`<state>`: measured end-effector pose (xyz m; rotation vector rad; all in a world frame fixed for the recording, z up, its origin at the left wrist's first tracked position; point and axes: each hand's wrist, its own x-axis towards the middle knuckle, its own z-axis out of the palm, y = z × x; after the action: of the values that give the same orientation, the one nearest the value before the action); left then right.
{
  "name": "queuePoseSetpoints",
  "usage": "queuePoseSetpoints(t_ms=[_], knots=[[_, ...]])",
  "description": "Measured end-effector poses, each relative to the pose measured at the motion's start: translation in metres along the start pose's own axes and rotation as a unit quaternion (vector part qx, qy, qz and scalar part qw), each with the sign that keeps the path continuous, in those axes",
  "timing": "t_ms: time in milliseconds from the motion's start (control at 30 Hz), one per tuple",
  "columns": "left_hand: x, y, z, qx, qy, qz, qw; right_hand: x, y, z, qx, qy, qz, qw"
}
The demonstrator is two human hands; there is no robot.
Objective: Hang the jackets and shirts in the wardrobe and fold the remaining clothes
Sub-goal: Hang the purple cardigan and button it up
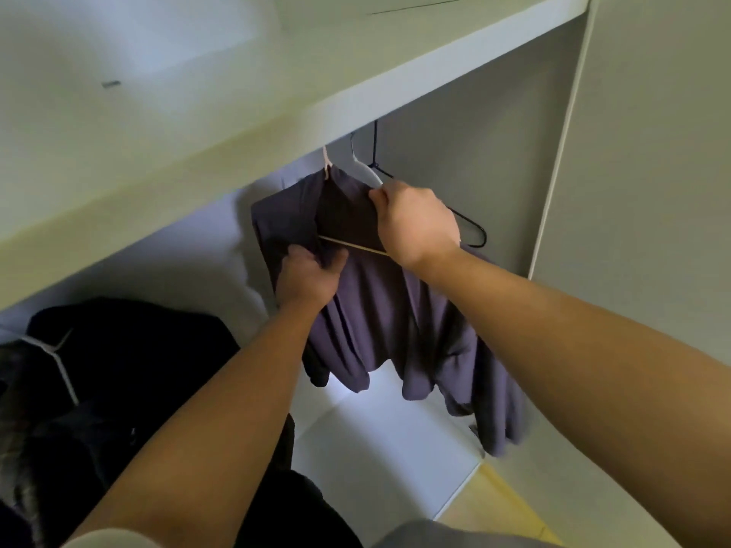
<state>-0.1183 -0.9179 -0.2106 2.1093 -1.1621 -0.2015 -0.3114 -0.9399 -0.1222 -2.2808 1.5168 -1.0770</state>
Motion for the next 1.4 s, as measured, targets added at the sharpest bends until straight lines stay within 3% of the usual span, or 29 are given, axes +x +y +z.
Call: queuePoseSetpoints(t_ms=[433,833,1100,1200,1400], knots=[[0.059,-0.038,0.021,0.083,-0.06,-0.025,0.994,0.035,0.007,0.042,-0.034,-0.031,0.007,0.999],[0.074,-0.068,0.043,0.162,-0.151,0.064,0.973,0.036,0.022,0.049,-0.029,-0.04,-0.014,0.999],[0.069,-0.08,0.06,0.216,-0.172,0.088,0.957,0.02,0.033,0.052,-0.016,-0.033,-0.019,0.999],[0.067,-0.091,0.063,0.232,-0.181,0.076,0.953,0.009,0.037,0.052,-0.049,-0.012,-0.022,0.998],[0.064,-0.106,0.063,0.256,-0.173,0.042,0.95,-0.035,0.05,0.06,-0.048,0.115,-0.014,0.992]])
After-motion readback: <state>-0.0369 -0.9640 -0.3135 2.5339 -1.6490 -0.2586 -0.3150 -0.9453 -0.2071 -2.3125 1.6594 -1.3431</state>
